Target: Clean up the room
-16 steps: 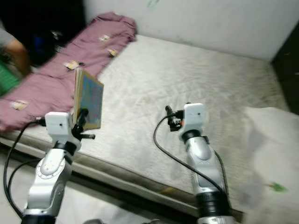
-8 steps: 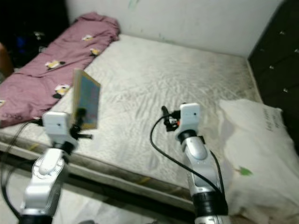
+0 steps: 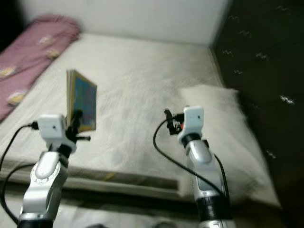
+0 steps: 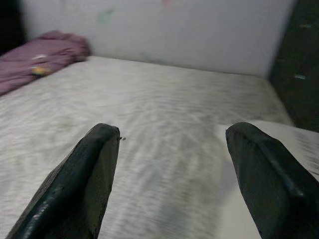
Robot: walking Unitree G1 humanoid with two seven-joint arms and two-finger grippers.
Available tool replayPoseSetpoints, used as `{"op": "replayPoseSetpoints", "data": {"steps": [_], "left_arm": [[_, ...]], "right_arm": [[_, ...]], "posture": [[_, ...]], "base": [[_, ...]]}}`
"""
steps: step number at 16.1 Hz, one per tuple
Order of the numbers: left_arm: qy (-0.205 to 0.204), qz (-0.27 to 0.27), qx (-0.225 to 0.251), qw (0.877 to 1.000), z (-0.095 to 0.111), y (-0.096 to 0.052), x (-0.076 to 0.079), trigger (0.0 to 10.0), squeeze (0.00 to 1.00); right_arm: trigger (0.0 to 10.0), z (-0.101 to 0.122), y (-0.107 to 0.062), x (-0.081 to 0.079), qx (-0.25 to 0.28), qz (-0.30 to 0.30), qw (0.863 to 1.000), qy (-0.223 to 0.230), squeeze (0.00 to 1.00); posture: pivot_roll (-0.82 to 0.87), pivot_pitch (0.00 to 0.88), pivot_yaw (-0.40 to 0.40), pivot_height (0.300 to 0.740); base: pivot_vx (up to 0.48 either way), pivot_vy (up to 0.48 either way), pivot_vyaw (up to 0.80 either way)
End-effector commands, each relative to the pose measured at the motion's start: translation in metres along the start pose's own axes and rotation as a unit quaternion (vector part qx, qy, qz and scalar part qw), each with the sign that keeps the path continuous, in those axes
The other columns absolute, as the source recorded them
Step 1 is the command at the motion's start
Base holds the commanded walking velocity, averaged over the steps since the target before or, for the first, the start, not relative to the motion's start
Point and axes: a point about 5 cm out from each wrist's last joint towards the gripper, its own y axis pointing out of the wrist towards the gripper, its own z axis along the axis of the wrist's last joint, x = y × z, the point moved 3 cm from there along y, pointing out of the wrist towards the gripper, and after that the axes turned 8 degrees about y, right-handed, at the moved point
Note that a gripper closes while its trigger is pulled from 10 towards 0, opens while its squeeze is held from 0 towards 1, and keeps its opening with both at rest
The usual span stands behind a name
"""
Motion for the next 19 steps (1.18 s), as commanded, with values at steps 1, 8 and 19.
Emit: {"op": "replayPoseSetpoints", "data": {"steps": [1,8,19], "left_arm": [[0.002,-0.013,0.023,1.000,0.011,0.002,0.007,10.0,0.00],[0.002,-0.014,0.023,1.000,0.011,0.003,0.007,10.0,0.00],[-0.010,-0.054,0.046,0.997,0.023,0.001,0.010,10.0,0.00]], "right_arm": [[10.0,0.003,-0.001,0.005,0.004,-0.009,1.000,0.001,0.00],[10.0,0.002,0.000,0.005,0.003,-0.008,1.000,-0.002,0.00],[10.0,0.000,-0.001,0.002,0.002,-0.016,1.000,0.004,0.00]], "posture": [[0.00,0.003,-0.032,0.740],[0.00,0.009,-0.036,0.740],[0.01,0.041,-0.016,0.740]], "base": [[0.000,0.000,-0.46],[0.000,0.000,-0.07],[0.221,0.000,0.00]]}}
